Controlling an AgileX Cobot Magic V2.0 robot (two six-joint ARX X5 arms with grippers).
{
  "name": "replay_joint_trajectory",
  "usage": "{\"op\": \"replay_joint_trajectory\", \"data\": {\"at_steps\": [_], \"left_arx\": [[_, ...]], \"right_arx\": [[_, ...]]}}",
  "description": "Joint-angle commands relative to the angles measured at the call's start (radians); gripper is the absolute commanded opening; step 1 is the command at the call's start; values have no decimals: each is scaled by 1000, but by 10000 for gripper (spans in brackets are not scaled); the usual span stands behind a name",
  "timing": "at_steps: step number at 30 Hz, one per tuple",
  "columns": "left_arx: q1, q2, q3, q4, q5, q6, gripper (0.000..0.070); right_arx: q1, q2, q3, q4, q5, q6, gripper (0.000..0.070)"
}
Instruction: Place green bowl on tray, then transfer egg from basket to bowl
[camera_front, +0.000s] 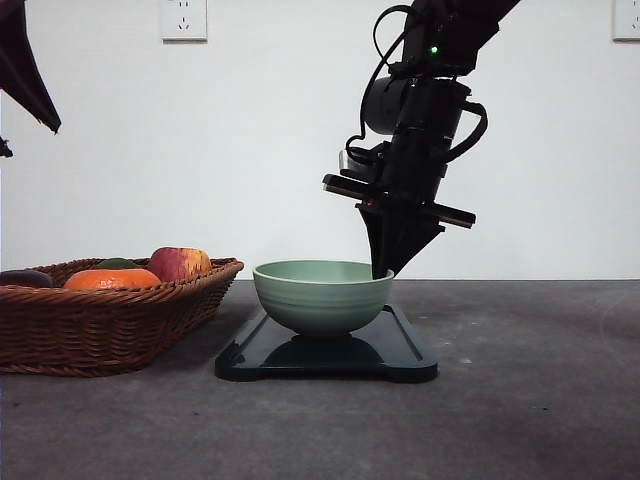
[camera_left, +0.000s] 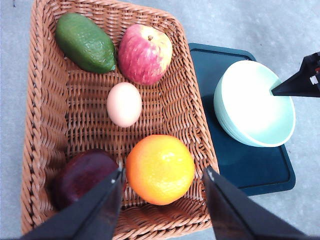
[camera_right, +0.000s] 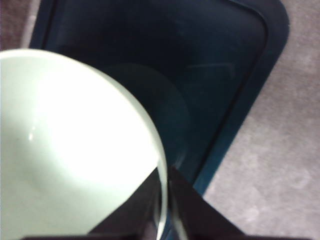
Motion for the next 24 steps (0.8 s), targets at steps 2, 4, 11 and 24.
{"op": "replay_joint_trajectory", "data": {"at_steps": [2,4,11,24], "left_arx": [[-4,6,21,8,2,-1,310],[-4,6,21,7,2,-1,310],[-4,6,21,5,2,0,310],[-4,6,21,3,2,0,310]], "right_arx": [[7,45,30,1,-9,9,24],[8,45,30,0,-9,10,80],[11,40,64,-35,-9,13,151],[23,-86,103,-94,75,-2,207]]}}
